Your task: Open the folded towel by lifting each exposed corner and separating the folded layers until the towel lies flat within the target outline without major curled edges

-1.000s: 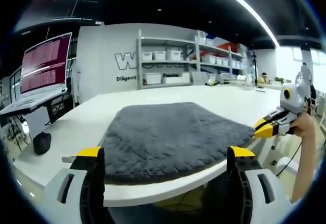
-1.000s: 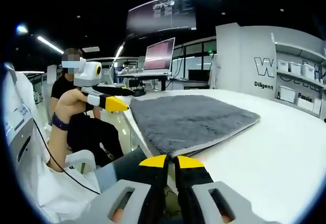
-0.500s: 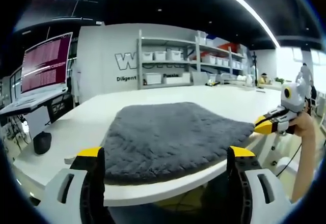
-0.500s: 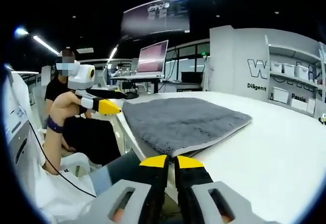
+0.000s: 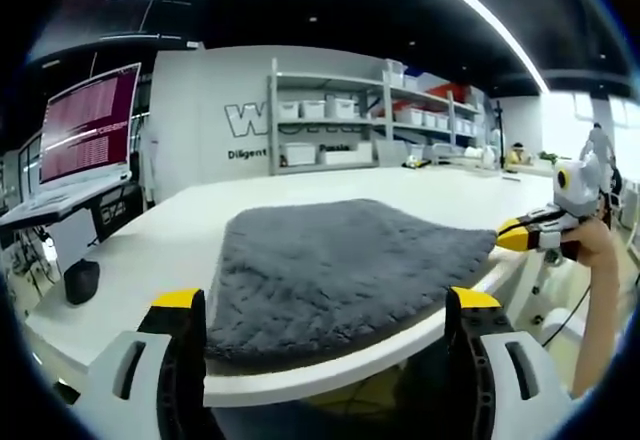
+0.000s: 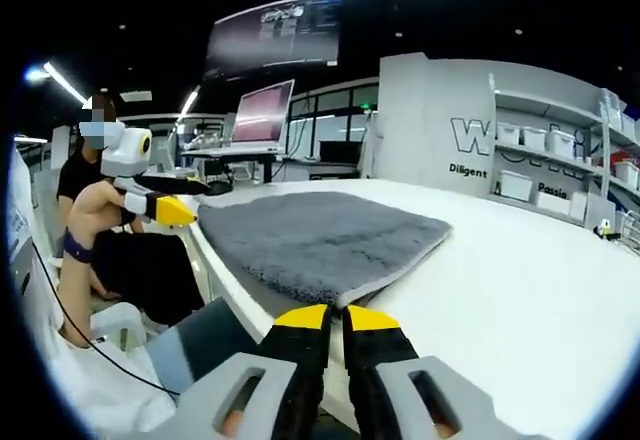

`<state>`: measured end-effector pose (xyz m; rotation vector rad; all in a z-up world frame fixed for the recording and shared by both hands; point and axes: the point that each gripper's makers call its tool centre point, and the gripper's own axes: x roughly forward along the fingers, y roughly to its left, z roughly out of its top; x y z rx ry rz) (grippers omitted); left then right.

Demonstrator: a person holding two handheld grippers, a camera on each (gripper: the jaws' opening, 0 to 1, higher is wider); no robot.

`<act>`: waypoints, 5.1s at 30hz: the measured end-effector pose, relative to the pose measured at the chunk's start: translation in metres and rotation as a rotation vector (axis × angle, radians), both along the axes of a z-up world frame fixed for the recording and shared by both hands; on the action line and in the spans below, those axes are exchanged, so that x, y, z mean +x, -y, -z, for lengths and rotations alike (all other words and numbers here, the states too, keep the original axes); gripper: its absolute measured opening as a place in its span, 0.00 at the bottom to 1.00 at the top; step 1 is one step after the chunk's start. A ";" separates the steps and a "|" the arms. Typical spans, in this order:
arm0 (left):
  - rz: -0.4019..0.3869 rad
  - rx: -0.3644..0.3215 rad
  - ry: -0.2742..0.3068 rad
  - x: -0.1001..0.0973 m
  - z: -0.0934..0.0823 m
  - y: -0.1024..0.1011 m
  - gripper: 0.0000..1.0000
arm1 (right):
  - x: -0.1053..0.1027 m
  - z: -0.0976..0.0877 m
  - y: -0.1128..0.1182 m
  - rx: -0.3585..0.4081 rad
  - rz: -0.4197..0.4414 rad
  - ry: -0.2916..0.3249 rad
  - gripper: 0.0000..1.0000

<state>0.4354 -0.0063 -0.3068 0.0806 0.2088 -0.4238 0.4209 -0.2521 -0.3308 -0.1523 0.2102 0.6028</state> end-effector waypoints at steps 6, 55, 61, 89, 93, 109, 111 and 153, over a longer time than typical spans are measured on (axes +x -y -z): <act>0.001 0.002 -0.001 0.000 0.000 0.000 0.97 | 0.005 -0.002 0.014 -0.014 0.071 0.016 0.01; 0.004 0.001 -0.001 -0.002 0.001 0.001 0.97 | -0.004 0.019 -0.023 -0.169 -0.052 -0.057 0.00; 0.008 0.002 -0.001 -0.002 0.001 0.003 0.97 | -0.004 0.019 -0.023 -0.196 -0.055 -0.045 0.00; 0.005 -0.001 -0.001 -0.002 0.001 0.000 0.97 | 0.016 0.016 0.032 -0.212 0.182 -0.020 0.00; 0.004 0.000 -0.001 -0.002 0.001 0.000 0.97 | 0.014 0.009 0.033 -0.181 0.187 -0.004 0.01; 0.010 0.000 0.000 -0.002 0.000 0.002 0.97 | -0.002 -0.028 0.020 -0.043 0.158 0.087 0.28; 0.011 0.001 0.000 -0.002 0.000 0.002 0.97 | -0.003 -0.032 0.016 -0.005 0.140 0.093 0.30; 0.013 0.001 -0.003 -0.002 0.001 0.003 0.97 | 0.002 0.004 -0.031 -0.030 -0.042 -0.016 0.21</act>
